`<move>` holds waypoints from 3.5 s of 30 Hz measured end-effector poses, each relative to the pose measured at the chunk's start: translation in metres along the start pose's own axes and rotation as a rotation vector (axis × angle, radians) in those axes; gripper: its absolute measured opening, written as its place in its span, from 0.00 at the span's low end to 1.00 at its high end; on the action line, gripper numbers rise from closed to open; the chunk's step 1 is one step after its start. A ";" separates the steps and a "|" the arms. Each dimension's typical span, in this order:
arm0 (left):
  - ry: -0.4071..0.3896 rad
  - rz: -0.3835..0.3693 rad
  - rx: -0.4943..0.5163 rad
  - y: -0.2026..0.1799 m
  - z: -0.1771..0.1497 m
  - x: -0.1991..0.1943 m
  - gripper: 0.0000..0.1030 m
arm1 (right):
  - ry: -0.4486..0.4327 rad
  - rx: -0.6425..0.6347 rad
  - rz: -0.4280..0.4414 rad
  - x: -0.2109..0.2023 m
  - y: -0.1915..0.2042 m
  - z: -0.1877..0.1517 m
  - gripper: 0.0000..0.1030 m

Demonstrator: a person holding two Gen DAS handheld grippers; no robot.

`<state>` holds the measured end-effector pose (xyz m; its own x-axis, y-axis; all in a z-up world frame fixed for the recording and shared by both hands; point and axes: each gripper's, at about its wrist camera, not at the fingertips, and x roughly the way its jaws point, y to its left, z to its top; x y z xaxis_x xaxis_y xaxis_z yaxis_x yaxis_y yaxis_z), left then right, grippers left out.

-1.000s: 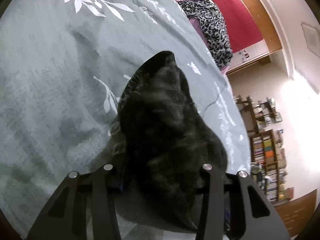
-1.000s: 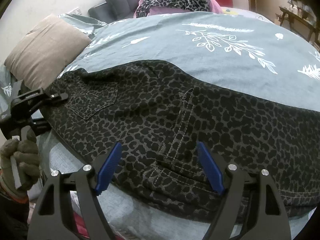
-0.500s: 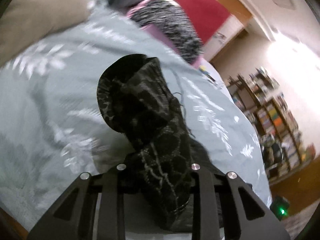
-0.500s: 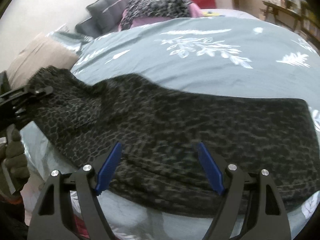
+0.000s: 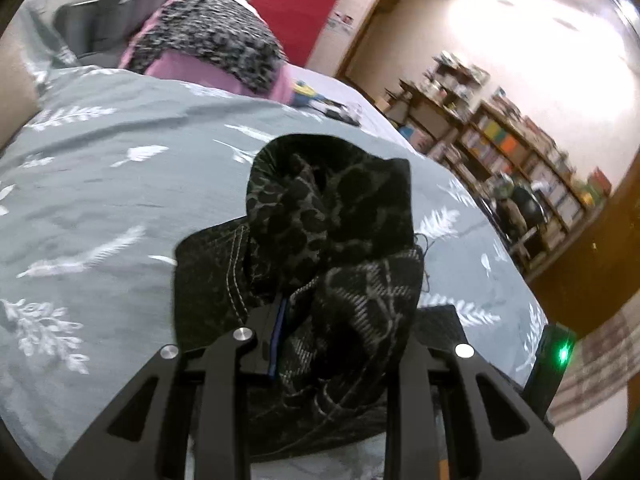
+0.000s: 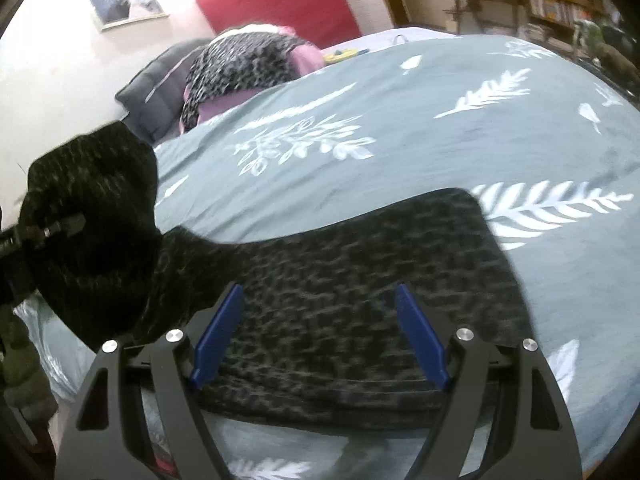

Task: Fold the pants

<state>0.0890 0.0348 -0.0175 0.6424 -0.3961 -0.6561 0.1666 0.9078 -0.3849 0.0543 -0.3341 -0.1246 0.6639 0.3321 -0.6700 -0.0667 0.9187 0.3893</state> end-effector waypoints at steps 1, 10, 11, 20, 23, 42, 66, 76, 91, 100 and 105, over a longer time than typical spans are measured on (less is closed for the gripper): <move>0.014 -0.005 0.018 -0.010 -0.001 0.006 0.25 | -0.011 0.011 -0.003 -0.004 -0.007 0.001 0.77; 0.104 -0.050 0.180 -0.087 -0.022 0.048 0.25 | -0.066 0.079 -0.001 -0.022 -0.047 0.005 0.77; 0.110 -0.052 0.192 -0.093 -0.023 0.052 0.25 | -0.069 0.083 -0.002 -0.023 -0.049 0.005 0.77; 0.224 -0.050 0.287 -0.131 -0.054 0.096 0.34 | -0.083 0.130 -0.007 -0.031 -0.074 0.003 0.77; 0.261 -0.064 0.296 -0.137 -0.063 0.106 0.45 | -0.081 0.139 -0.007 -0.029 -0.077 0.003 0.77; 0.272 -0.147 0.227 -0.096 -0.065 0.080 0.74 | -0.059 0.150 0.032 -0.033 -0.069 0.002 0.77; 0.232 -0.020 0.039 -0.002 -0.063 0.060 0.78 | 0.025 0.052 -0.042 -0.037 -0.026 -0.020 0.80; 0.224 -0.016 0.030 0.003 -0.064 0.055 0.79 | 0.016 0.069 -0.200 -0.050 -0.045 -0.017 0.80; 0.212 0.004 0.018 0.010 -0.060 0.053 0.79 | 0.104 0.176 0.081 0.000 -0.031 -0.001 0.80; 0.219 0.020 0.021 0.013 -0.060 0.062 0.80 | 0.137 0.153 0.073 0.006 -0.034 -0.008 0.65; 0.218 0.027 0.020 0.014 -0.060 0.064 0.80 | 0.141 0.168 0.096 0.006 -0.038 -0.006 0.59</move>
<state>0.0869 0.0136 -0.1037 0.4706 -0.3901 -0.7915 0.1681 0.9202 -0.3535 0.0565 -0.3658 -0.1476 0.5495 0.4539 -0.7015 0.0082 0.8366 0.5477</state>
